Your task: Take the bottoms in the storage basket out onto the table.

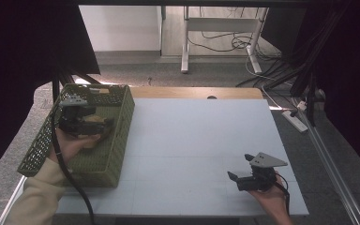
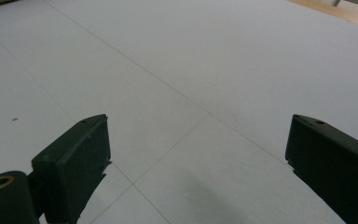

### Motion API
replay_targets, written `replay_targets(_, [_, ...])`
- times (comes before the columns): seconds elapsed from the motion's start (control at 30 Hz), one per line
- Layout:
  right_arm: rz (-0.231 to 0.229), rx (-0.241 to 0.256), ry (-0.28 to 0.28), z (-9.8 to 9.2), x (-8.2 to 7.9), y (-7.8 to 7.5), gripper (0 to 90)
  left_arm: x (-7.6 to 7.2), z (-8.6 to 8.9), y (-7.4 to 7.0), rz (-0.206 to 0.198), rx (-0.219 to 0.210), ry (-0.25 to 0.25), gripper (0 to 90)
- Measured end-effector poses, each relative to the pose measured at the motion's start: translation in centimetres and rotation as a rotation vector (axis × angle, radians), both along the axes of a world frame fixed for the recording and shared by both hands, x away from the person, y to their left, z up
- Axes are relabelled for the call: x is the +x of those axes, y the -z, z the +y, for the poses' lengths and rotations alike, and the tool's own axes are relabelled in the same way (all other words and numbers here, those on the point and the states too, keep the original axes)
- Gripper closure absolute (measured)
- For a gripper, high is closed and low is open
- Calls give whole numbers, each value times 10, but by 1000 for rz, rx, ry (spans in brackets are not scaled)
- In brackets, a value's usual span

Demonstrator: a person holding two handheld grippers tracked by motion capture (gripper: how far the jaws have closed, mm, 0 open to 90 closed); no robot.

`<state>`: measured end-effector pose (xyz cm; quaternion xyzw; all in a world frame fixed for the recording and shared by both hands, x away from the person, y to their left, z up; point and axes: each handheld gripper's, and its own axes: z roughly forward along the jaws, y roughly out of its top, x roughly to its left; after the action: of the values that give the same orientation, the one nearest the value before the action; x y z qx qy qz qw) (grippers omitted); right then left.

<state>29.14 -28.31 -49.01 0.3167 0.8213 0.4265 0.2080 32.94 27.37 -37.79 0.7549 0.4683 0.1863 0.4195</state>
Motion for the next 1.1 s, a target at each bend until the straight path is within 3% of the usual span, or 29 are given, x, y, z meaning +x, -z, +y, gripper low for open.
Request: replay_targets(1.1, [6,-6,4,0,0,1,67,36,17,4,52,43,-83,101])
